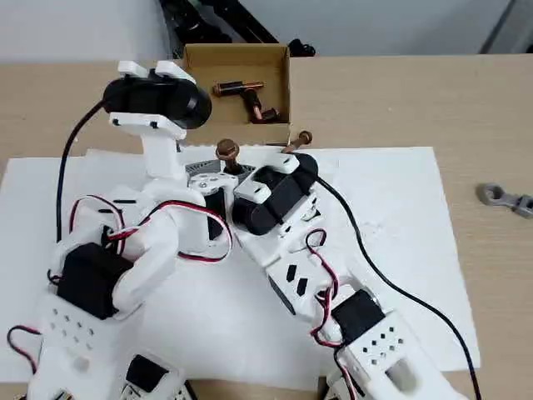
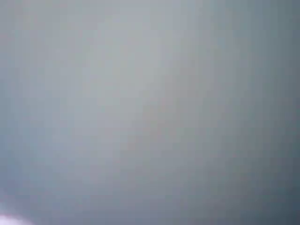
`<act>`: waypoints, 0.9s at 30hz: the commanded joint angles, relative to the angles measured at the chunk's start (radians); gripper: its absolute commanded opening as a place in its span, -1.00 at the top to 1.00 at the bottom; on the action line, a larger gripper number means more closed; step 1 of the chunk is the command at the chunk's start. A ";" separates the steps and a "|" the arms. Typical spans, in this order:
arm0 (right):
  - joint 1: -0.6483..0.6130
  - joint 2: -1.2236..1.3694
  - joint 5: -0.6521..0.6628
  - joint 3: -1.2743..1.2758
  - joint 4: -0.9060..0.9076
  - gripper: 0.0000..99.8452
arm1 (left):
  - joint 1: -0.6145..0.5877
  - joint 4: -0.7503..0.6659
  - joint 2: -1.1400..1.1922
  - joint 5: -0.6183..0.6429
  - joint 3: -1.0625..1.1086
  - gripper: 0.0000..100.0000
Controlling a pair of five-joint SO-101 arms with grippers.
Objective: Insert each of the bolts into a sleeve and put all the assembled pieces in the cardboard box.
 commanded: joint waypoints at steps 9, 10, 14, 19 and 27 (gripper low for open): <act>-0.004 0.012 0.037 -0.020 -0.028 1.00 | 0.006 0.009 -0.008 -0.061 -0.065 0.52; -0.004 0.012 0.037 -0.021 -0.028 1.00 | 0.006 0.014 -0.008 -0.066 -0.071 0.52; 0.039 0.013 0.035 -0.046 -0.019 1.00 | 0.006 0.080 -0.009 -0.087 -0.137 0.52; 0.062 0.013 0.034 -0.048 -0.019 1.00 | 0.006 0.169 -0.009 -0.089 -0.248 0.52; 0.065 0.019 0.034 -0.061 -0.027 1.00 | -0.051 0.222 -0.009 -0.110 -0.289 0.53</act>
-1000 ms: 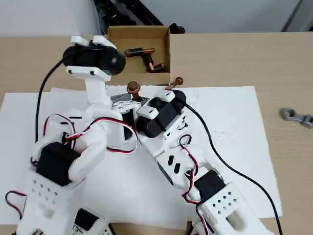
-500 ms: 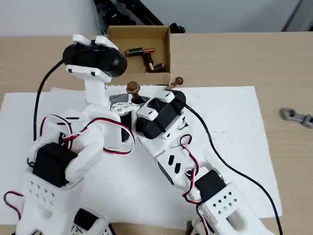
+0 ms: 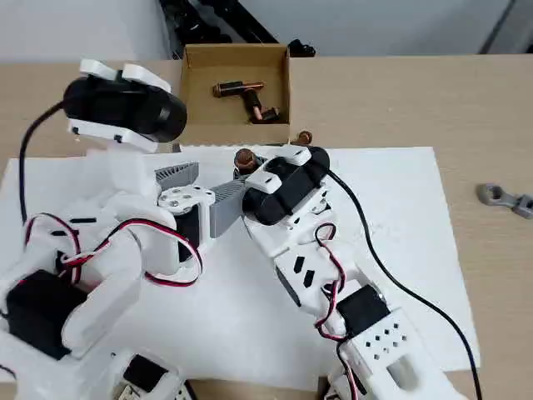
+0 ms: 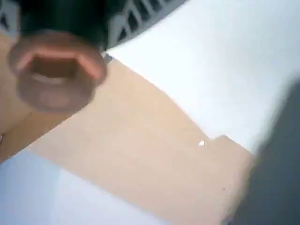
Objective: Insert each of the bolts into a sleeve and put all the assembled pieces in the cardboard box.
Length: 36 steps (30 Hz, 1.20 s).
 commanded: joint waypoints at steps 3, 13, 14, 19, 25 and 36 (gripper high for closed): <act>0.028 0.068 0.012 -0.095 -0.022 1.00 | -0.158 -0.002 -0.008 -0.048 -0.042 0.56; 0.170 0.578 0.035 -0.480 -0.018 1.00 | -0.526 0.003 -0.006 -0.137 -0.015 0.99; 0.171 0.627 0.051 -0.520 -0.018 1.00 | -0.532 0.002 -0.008 -0.152 0.001 0.99; 0.203 0.877 0.095 -0.743 -0.019 1.00 | -0.563 -0.021 0.000 -0.264 0.140 0.99; 0.248 1.245 0.103 -1.083 -0.028 0.99 | -0.582 -0.141 -0.008 -0.358 0.426 0.99; 0.291 1.658 0.103 -1.501 -0.025 0.99 | -0.704 -0.253 -0.008 -0.282 0.479 0.99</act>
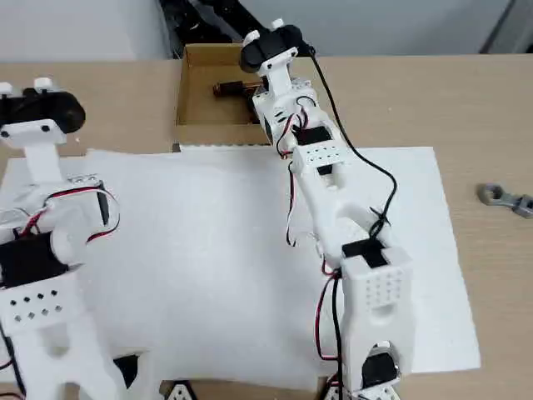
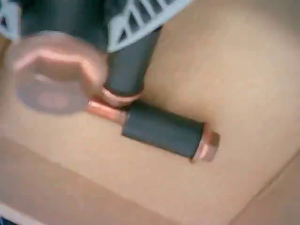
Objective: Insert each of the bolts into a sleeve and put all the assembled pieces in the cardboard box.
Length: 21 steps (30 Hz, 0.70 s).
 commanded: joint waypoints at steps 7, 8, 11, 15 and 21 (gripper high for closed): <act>-0.033 0.048 0.003 -0.135 -0.019 0.99 | -0.008 -0.026 -0.009 0.012 0.107 0.99; -0.035 0.048 0.003 -0.133 -0.019 0.99 | -0.008 -0.026 -0.009 0.012 0.111 0.99; -0.036 0.044 -0.060 -0.133 0.016 0.91 | -0.008 -0.031 -0.009 0.012 0.110 0.99; -0.030 -0.048 -0.212 -0.133 0.153 0.63 | -0.009 -0.031 -0.009 0.009 0.107 0.99; -0.038 -0.189 -0.170 -0.130 0.325 0.69 | -0.009 -0.046 -0.009 0.009 0.107 0.99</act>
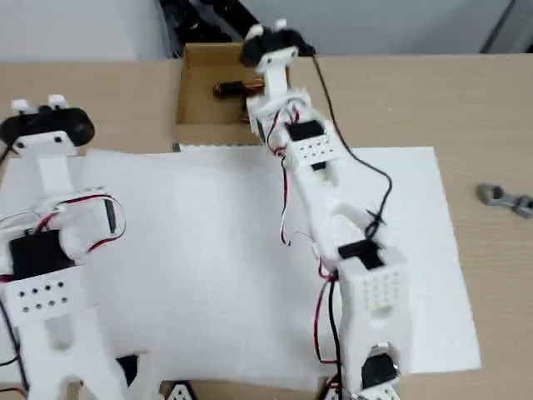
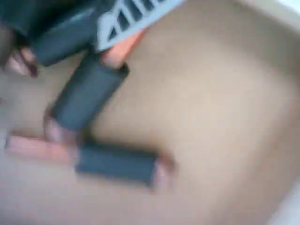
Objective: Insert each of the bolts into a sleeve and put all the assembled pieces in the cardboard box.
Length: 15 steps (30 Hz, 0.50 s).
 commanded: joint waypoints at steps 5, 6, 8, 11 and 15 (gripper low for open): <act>0.002 -0.206 0.011 -0.068 0.157 0.99 | -0.008 -0.078 -0.009 -0.002 -0.012 0.99; 0.002 -0.231 0.009 -0.068 0.193 0.97 | -0.008 -0.094 -0.009 -0.002 -0.012 0.99; 0.002 -0.282 0.012 -0.068 0.249 1.00 | -0.008 -0.114 -0.009 -0.002 -0.012 0.99; 0.004 -0.384 0.012 -0.068 0.314 1.00 | -0.008 -0.132 -0.009 -0.002 -0.005 0.99; 0.016 -0.555 0.014 -0.068 0.409 1.00 | -0.006 -0.129 -0.009 -0.002 -0.004 0.99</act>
